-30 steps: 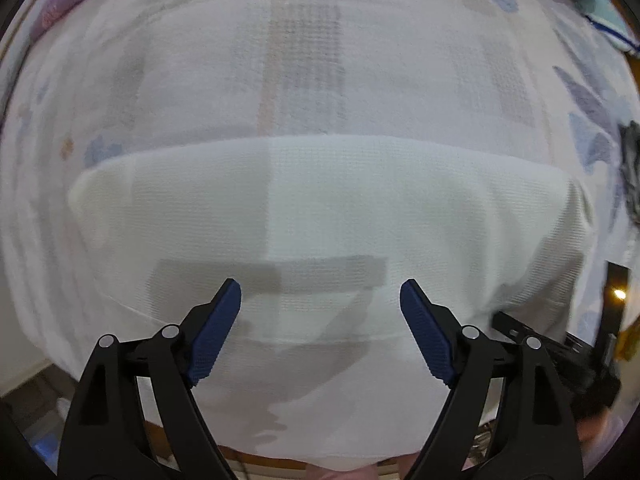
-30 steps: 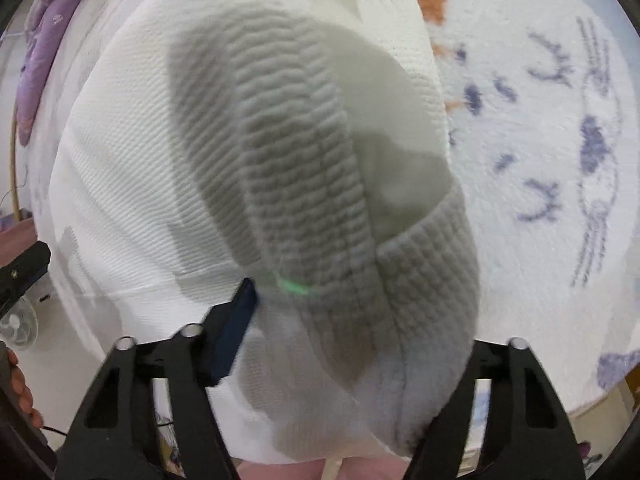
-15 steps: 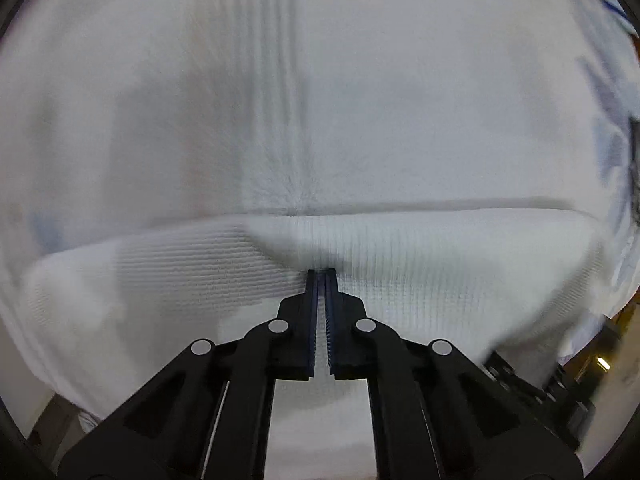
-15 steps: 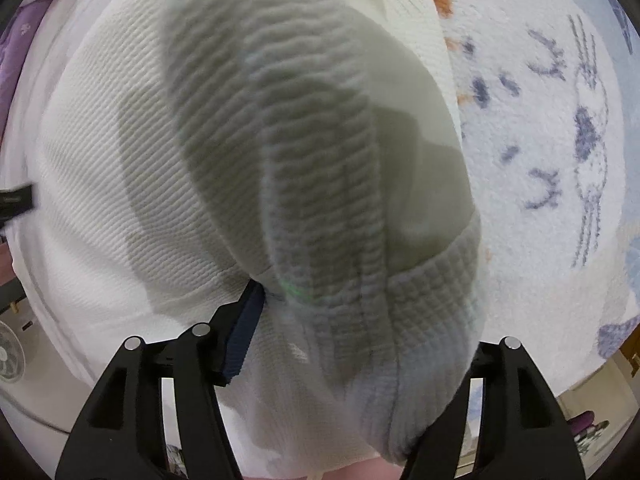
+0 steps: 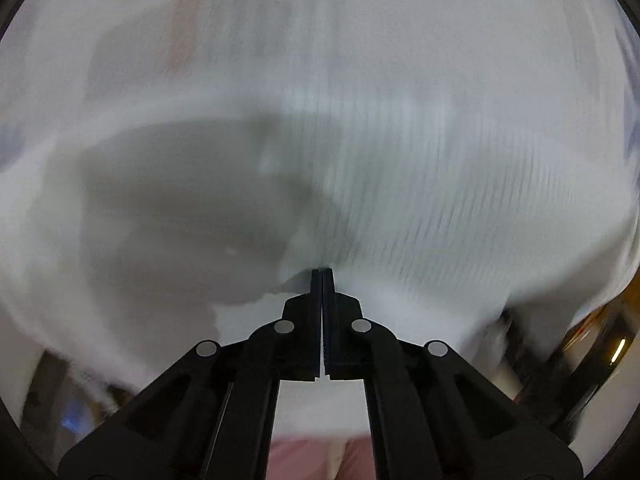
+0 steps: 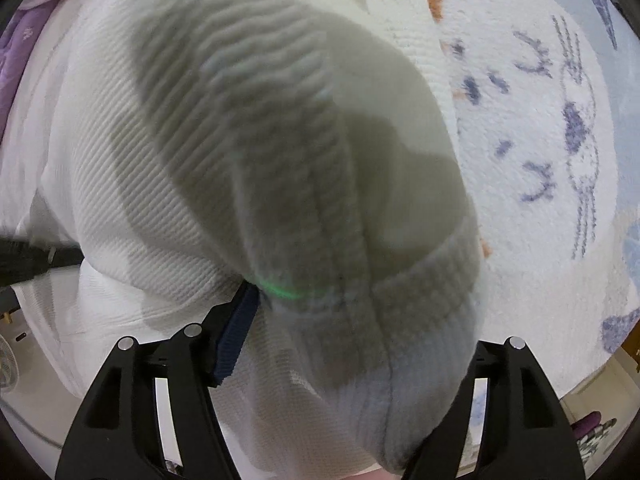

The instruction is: Fold large clothes

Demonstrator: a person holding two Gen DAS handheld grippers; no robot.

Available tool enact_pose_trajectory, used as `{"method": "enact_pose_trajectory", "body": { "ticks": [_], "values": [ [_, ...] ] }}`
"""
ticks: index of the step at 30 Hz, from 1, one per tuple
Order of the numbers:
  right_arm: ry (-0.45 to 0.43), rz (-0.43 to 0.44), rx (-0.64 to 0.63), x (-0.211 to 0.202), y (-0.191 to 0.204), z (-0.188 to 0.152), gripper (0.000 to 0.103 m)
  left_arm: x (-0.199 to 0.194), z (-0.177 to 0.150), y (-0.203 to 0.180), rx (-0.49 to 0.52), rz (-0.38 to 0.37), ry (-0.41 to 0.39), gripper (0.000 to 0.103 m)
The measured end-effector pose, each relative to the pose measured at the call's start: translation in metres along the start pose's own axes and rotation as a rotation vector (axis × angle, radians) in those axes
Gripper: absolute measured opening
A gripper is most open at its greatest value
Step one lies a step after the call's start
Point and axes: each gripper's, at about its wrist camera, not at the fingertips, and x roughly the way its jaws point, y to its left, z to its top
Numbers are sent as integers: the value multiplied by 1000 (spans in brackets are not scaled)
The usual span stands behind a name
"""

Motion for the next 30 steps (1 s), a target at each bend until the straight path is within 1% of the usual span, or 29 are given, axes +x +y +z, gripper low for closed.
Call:
{"method": "enact_pose_trajectory", "body": {
  "ticks": [1, 2, 3, 4, 5, 6, 8, 9, 10, 11, 12, 13, 14, 15, 16, 17, 18, 19, 20, 21, 22, 23, 24, 25, 26, 27, 28, 29, 30],
  "values": [
    [6, -2, 1, 1, 1, 0, 62, 5, -13, -1, -1, -20, 15, 0],
    [8, -1, 3, 2, 2, -1, 63, 16, -23, -2, 4, -14, 3, 0],
    [5, 3, 0, 3, 4, 0, 64, 36, -25, -1, 7, 3, -41, 3],
    [-3, 7, -9, -2, 7, 11, 66, 42, -21, -1, -11, 4, -72, 3],
    [-17, 12, -22, -3, 9, 8, 66, 42, -13, -4, -57, 29, -35, 2],
    [-27, 19, -28, -5, 5, 6, 66, 41, -12, -7, -66, 52, -13, 1],
    [-40, 22, -46, -8, 0, -6, 64, 34, -28, -14, -47, 86, -51, 0],
    [-36, 16, -53, -8, 3, -6, 64, 31, -49, -20, -15, 101, -75, 0],
    [-33, 14, -56, -7, 3, -7, 64, 32, -70, -22, -1, 70, -80, 0],
    [-32, 15, -55, -6, 5, -7, 65, 38, -84, -21, -8, 27, -74, 0],
    [-36, 26, -56, -4, 7, -7, 67, 62, -101, -17, -24, -31, -40, 0],
    [-42, 38, -61, -6, 12, -3, 69, 79, -106, -15, -15, -35, -45, 0],
    [-49, 44, -70, -9, 12, -7, 69, 91, -110, -14, 5, -44, -102, 3],
    [-64, 48, -90, -11, 14, -12, 69, 88, -115, -11, 1, -66, -144, 2],
    [-70, 49, -102, -13, 11, -18, 68, 85, -121, -8, -28, -81, -148, 2],
    [-77, 50, -119, -14, 12, -21, 67, 82, -133, -5, -55, -85, -154, 2],
    [-78, 53, -124, -13, 13, -24, 67, 82, -150, -7, -60, -58, -145, 2],
    [-77, 57, -124, -9, 8, -28, 67, 86, -164, -12, -51, -11, -145, 2],
    [-71, 63, -124, -8, 10, -28, 69, 94, -176, -16, -39, 28, -158, 2],
    [-70, 63, -129, -9, 7, -30, 70, 103, -186, -20, -18, 47, -224, 2],
    [-71, 64, -135, -12, 5, -27, 70, 110, -189, -23, -4, 74, -285, 2],
    [-74, 66, -142, -15, 5, -21, 70, 112, -189, -25, -2, 91, -304, 2],
    [-75, 67, -146, -13, 10, -18, 70, 107, -187, -27, -10, 100, -308, 1],
    [-71, 69, -152, -12, 14, -13, 70, 94, -187, -29, -20, 94, -329, 1],
    [-64, 72, -151, -10, 16, -5, 70, 80, -188, -28, -22, 90, -376, 0],
    [-59, 73, -148, -8, 16, -14, 71, 57, -187, -31, -5, 100, -454, 0],
    [-53, 70, -147, -6, 16, -18, 71, 40, -181, -35, 23, 110, -496, 0],
    [-50, 68, -148, -9, 9, -20, 71, 19, -167, -36, 38, 116, -534, 0],
    [-49, 68, -148, -8, 10, -12, 71, 4, -151, -36, 33, 107, -561, 1]
  ]
}}
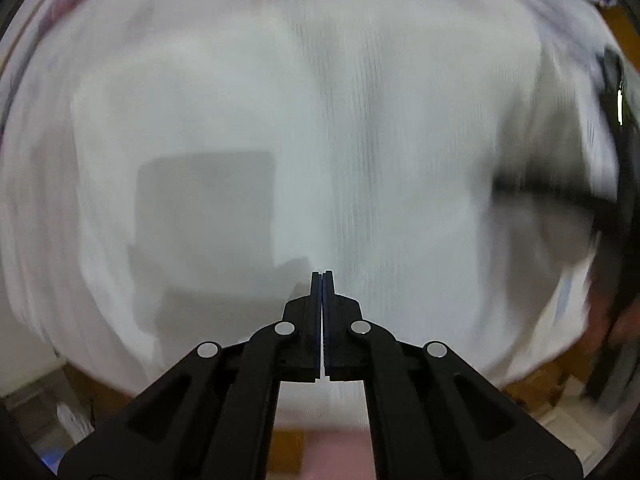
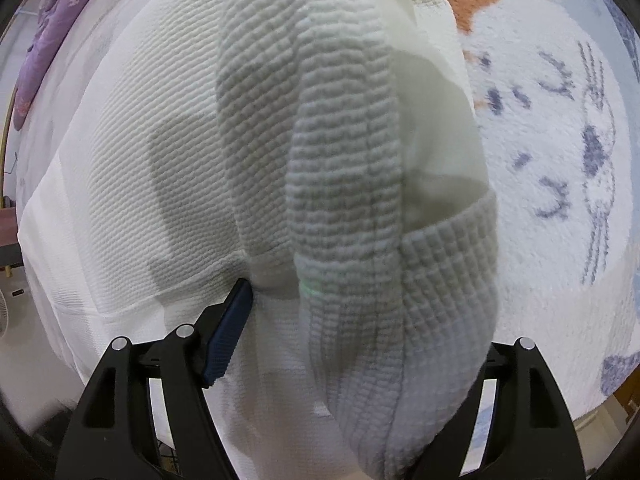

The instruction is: Fold large clothes

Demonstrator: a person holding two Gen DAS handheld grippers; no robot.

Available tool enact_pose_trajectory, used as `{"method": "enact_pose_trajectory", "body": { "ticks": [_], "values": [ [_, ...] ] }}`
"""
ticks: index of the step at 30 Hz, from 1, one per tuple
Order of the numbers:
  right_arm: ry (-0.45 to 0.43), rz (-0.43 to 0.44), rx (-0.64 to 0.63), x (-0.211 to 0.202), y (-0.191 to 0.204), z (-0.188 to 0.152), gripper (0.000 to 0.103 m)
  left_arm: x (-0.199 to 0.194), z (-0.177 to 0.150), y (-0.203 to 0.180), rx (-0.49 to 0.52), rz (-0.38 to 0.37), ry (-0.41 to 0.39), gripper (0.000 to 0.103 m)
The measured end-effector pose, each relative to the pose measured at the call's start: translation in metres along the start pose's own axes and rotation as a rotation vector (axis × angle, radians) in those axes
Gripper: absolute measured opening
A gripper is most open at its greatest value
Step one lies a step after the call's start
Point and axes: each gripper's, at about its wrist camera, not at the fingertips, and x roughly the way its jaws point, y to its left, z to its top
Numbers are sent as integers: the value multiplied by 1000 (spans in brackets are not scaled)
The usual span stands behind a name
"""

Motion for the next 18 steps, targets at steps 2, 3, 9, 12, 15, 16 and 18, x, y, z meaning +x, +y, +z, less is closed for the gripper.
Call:
{"method": "enact_pose_trajectory", "body": {
  "ticks": [2, 3, 9, 12, 15, 16, 18],
  "values": [
    [-2, 6, 2, 0, -4, 6, 71, 1, 47, 2, -14, -2, -33, 1],
    [-3, 7, 3, 1, -4, 9, 71, 5, 64, 1, -16, 2, -36, 1],
    [-18, 19, 27, 10, -14, 19, 80, 63, 162, -26, -34, -44, 4, 2],
    [-14, 6, 41, 15, -9, 23, 88, 50, 167, -35, -29, -25, -30, 1],
    [-22, -16, 52, 16, -7, 23, 89, 32, 157, -55, 18, 69, -200, 1],
    [-26, -11, 53, 16, -7, 23, 90, 45, 157, -58, -1, 48, -181, 0],
    [-38, -1, 49, 16, -8, 22, 91, 59, 157, -52, -47, 42, -245, 0]
  ]
}}
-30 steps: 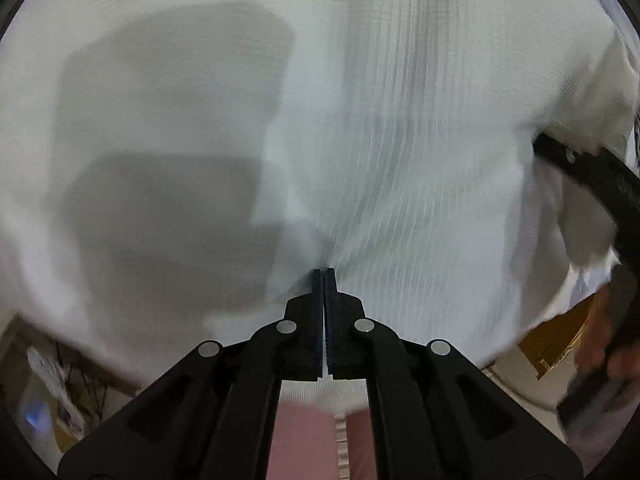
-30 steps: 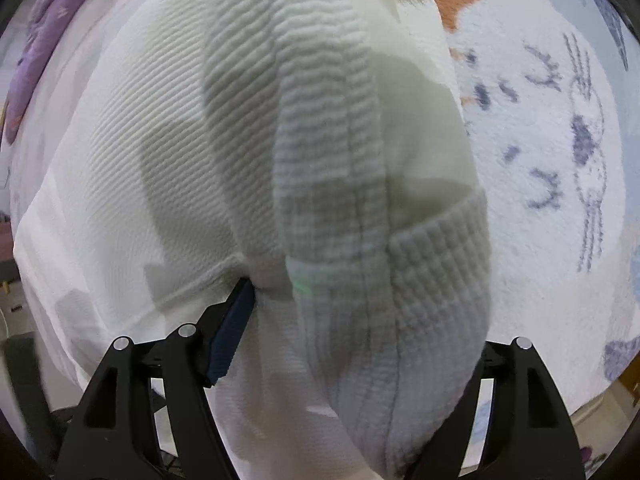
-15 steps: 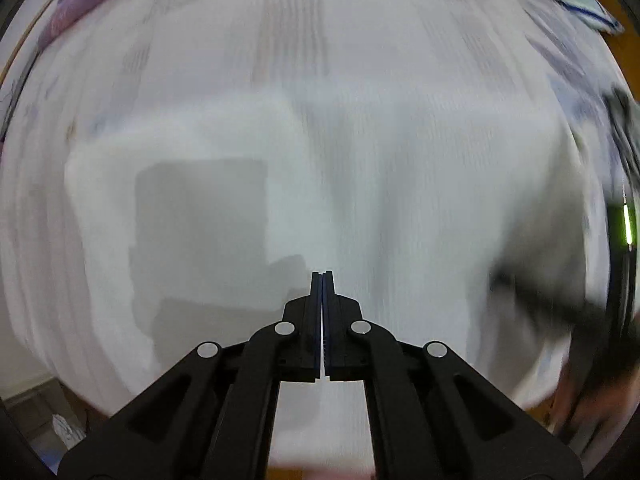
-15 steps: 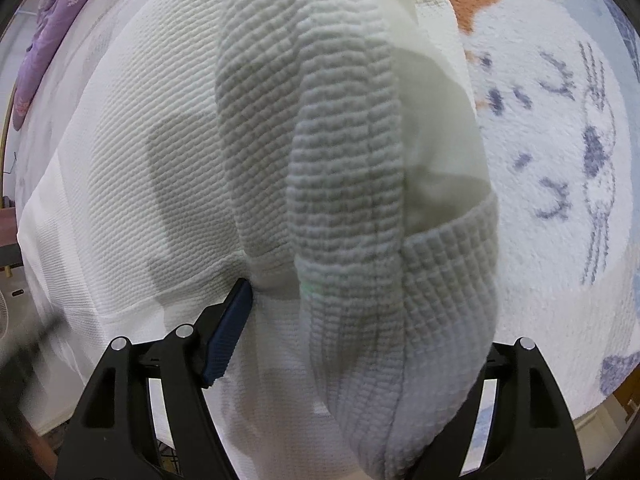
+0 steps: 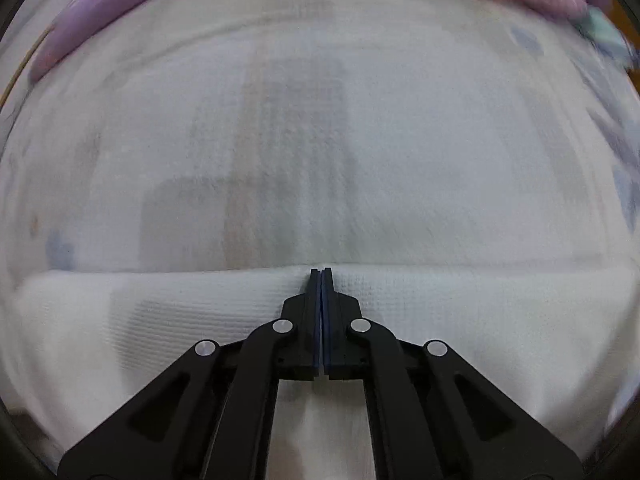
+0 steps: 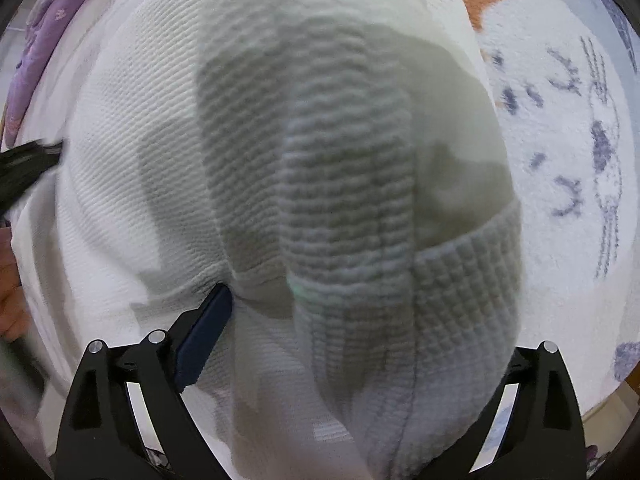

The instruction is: Fold large clothes

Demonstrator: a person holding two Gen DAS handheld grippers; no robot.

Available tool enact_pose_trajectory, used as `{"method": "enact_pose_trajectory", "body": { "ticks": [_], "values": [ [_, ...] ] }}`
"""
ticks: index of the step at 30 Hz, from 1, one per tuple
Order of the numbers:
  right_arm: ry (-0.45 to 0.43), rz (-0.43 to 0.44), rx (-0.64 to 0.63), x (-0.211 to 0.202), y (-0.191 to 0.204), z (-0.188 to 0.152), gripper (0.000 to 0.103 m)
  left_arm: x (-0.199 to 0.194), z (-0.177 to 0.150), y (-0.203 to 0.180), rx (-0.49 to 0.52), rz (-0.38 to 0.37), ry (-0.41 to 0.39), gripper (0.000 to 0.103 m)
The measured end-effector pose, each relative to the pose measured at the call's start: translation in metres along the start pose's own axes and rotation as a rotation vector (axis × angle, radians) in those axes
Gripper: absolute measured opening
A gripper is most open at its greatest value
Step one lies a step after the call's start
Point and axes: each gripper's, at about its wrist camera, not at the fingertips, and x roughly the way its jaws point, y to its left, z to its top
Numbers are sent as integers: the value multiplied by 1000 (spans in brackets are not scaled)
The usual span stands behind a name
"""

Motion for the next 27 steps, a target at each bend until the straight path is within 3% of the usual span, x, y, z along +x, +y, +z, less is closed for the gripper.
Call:
{"method": "enact_pose_trajectory", "body": {
  "ticks": [2, 5, 7, 9, 10, 12, 13, 15, 17, 18, 20, 22, 27],
  "values": [
    [-5, -1, -4, 0, 0, -1, 91, -3, 3, -8, 22, 14, 18, 0],
    [-3, -1, -2, 1, -1, -2, 91, -34, -7, 6, -20, -44, 56, 0],
    [-6, -2, -3, 1, -1, -2, 90, -61, -32, 2, -33, -99, 47, 0],
    [-18, -5, -1, -1, -1, -4, 88, -56, -77, 15, -89, -206, 186, 0],
    [-30, -11, 2, -3, -1, -7, 84, -51, -100, 17, -123, -220, 232, 0],
    [-50, -20, -4, -8, -4, -16, 74, -60, -146, 21, -93, -204, 212, 0],
    [-54, -14, -4, -10, -7, -18, 68, -62, -162, 19, -80, -168, 247, 0],
    [-58, 12, 6, -16, -15, -21, 58, -77, -204, 16, -115, -175, 311, 0],
    [-49, 47, 21, -20, -24, -23, 45, -89, -232, 7, -64, -147, 329, 0],
    [-42, 72, 36, -22, -30, -24, 44, -93, -249, 2, -44, -127, 365, 0],
    [-29, 100, 54, -25, -36, -25, 35, -106, -260, -4, -50, -117, 325, 0],
    [-26, 98, 40, -30, -36, -25, 31, -114, -247, -4, -63, -109, 284, 1],
    [-79, 75, -10, -51, -24, -36, 19, -133, -205, -18, -61, -113, 84, 1]
  ]
}}
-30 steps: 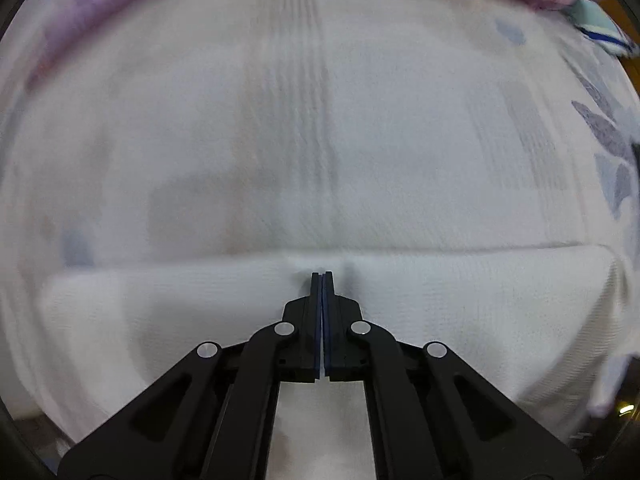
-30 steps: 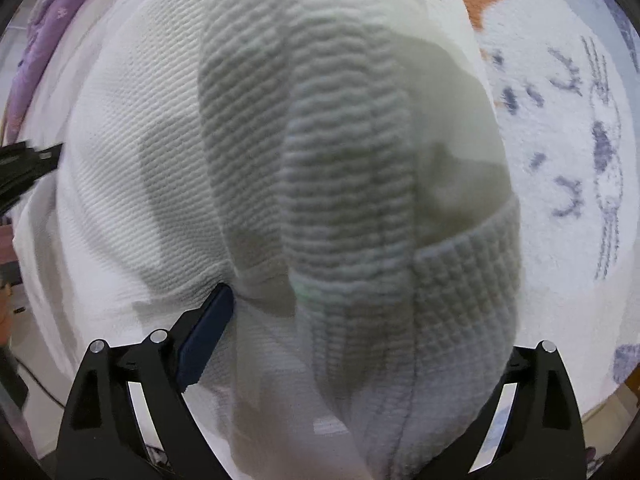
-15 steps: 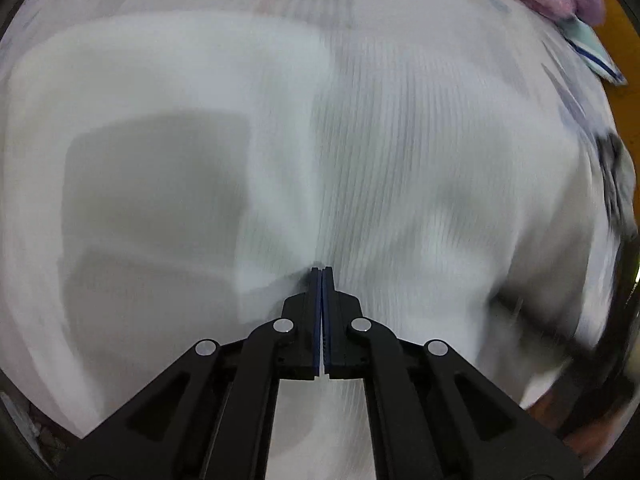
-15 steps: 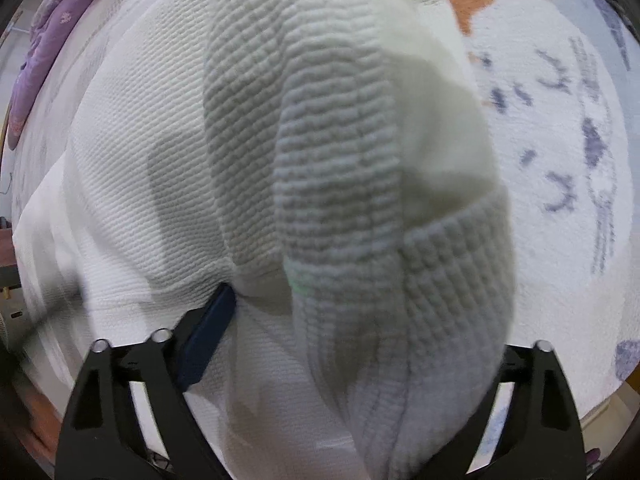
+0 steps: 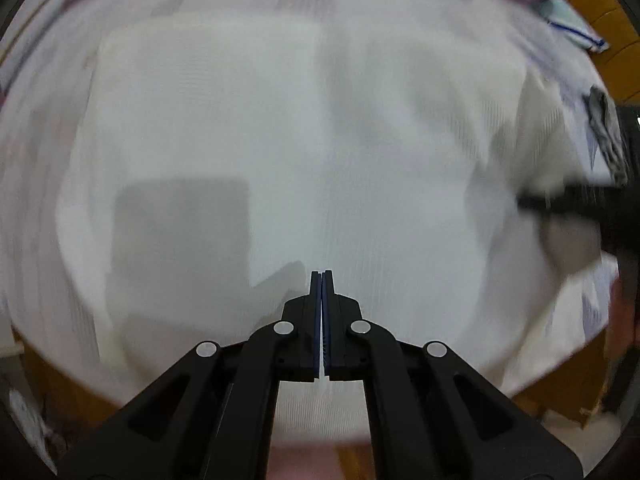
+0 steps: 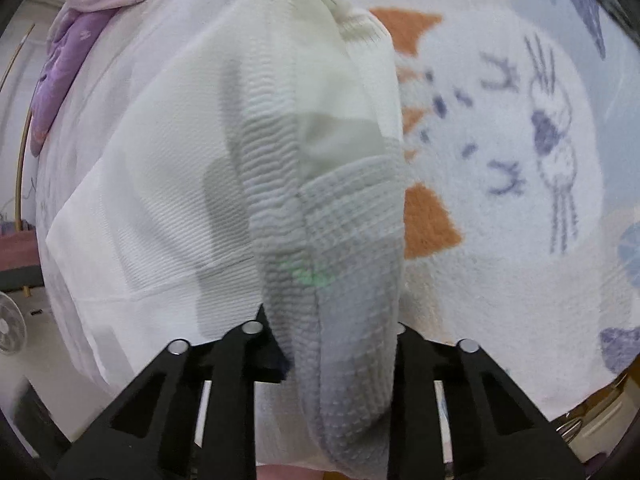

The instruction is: Fold large clothes

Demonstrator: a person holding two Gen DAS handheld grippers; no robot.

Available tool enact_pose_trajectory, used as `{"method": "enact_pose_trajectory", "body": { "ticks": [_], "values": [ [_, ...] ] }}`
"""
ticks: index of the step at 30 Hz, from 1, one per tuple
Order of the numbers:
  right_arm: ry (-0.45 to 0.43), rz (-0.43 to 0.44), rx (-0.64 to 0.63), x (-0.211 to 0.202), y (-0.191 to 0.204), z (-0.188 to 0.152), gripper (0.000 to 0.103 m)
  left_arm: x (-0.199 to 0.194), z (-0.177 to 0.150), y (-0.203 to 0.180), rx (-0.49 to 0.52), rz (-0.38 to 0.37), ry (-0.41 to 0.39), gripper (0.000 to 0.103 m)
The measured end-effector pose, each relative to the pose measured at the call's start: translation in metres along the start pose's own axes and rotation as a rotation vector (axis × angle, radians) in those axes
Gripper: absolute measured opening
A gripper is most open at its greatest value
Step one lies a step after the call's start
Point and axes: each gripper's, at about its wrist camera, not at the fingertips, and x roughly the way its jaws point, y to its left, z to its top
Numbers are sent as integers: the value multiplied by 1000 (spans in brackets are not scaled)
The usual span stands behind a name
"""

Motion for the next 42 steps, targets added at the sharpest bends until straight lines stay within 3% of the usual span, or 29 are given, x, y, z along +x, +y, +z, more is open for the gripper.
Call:
{"method": "enact_pose_trajectory", "body": {
  "ticks": [2, 4, 9, 13, 20, 26, 30, 32, 34, 36, 37, 38, 40, 42],
  "values": [
    [-27, -2, -9, -10, 3, -6, 17, 17, 18, -2, 10, 11, -29, 1],
    [-66, 4, -36, -24, 9, -12, 15, 41, 21, 10, 12, 37, 10, 0],
    [-108, 101, -84, -61, 41, -26, 14, 32, 9, 16, 50, 20, -17, 0],
    [-118, 116, -190, -88, 79, -28, 14, 27, 17, 29, 36, -21, 42, 1],
    [-43, 227, -403, -116, 179, -41, 13, -51, 16, 81, 29, -62, 46, 1],
    [63, 170, -572, -71, 278, -66, 14, -136, 11, 150, -31, -13, -7, 1],
    [149, 169, -562, -24, 315, -74, 15, -142, 5, 203, -129, 39, 7, 1],
    [245, 206, -566, -2, 339, -76, 36, -141, 9, 227, -161, 89, 32, 2],
    [318, 251, -535, 15, 347, -73, 42, -135, 16, 239, -183, 125, 59, 8],
    [319, 323, -500, 8, 346, -67, 49, -131, 18, 251, -205, 124, 75, 26],
    [298, 336, -493, 1, 343, -63, 58, -125, 21, 254, -212, 113, 83, 29],
    [279, 331, -493, -6, 340, -62, 65, -125, 21, 259, -217, 91, 91, 36],
    [235, 311, -478, -22, 325, -53, 66, -119, 20, 256, -222, 16, 97, 50],
    [229, 301, -435, -28, 307, -44, 66, -110, 23, 245, -227, -91, 101, 71]
  ]
}}
